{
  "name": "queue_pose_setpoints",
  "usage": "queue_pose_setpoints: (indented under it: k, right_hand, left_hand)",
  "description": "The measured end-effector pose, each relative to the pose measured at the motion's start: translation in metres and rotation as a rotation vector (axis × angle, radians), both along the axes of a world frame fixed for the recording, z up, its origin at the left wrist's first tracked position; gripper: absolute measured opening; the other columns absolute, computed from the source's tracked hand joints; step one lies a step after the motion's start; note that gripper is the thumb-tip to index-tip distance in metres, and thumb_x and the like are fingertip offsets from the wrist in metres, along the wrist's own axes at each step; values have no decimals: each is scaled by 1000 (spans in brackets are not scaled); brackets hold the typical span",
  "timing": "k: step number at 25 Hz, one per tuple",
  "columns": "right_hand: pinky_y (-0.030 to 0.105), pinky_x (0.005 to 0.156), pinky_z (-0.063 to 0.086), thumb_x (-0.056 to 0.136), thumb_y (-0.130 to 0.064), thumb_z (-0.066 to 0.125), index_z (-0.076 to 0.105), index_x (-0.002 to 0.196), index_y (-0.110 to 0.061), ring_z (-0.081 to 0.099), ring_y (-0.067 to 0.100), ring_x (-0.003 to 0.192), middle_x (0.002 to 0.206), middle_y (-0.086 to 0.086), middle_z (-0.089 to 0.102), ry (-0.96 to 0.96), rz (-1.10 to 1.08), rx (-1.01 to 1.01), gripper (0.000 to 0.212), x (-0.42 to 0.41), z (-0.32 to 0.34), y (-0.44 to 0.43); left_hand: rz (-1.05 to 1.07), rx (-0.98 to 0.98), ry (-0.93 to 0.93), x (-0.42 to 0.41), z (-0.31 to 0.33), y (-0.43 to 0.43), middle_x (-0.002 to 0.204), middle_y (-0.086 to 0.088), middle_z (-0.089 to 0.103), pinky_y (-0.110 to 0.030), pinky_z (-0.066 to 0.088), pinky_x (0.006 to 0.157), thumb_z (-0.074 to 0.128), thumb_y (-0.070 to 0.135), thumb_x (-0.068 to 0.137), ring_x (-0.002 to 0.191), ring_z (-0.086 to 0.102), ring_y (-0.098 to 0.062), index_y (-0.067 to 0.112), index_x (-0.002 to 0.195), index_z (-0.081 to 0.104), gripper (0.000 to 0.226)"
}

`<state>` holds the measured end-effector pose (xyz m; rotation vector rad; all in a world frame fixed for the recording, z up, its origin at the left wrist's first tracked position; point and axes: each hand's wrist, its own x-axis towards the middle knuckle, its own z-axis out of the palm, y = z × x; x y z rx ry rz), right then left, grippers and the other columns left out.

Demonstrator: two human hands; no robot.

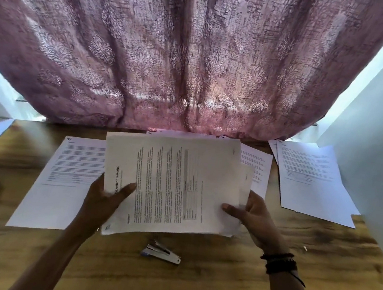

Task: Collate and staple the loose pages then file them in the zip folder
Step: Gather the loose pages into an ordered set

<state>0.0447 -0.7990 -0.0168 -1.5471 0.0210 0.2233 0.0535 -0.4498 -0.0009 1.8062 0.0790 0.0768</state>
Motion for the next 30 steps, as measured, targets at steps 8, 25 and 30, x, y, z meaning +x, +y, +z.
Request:
queue_pose_setpoints:
  k: [8, 25, 30]
  right_hand:
    - [46, 83, 60, 91, -1, 60, 59, 121, -5, 69, 30, 106, 116, 11, 71, -14, -39, 47, 30, 13, 15, 10]
    - [41, 81, 61, 75, -22, 81, 59, 124, -11, 70, 27, 103, 114, 7, 72, -36, 143, -67, 55, 36, -5, 35]
    - [29, 67, 60, 78, 5, 69, 67, 108, 1, 73, 26, 91, 102, 12, 75, -86, 8, 77, 30, 43, -7, 56]
  left_hand:
    - [-46, -85, -3, -3, 0, 3, 97, 11, 74, -28, 60, 65, 74, 26, 81, 83, 74, -15, 22, 106, 61, 29]
    - [2, -136, 131, -18, -24, 38, 112, -2, 72, -46, 57, 87, 74, 19, 84, 103, 69, -23, 17, 114, 65, 31]
    - [62, -247, 27, -17, -15, 40, 117, 1, 71, -45, 57, 86, 71, 22, 81, 105, 68, -23, 18, 116, 67, 36]
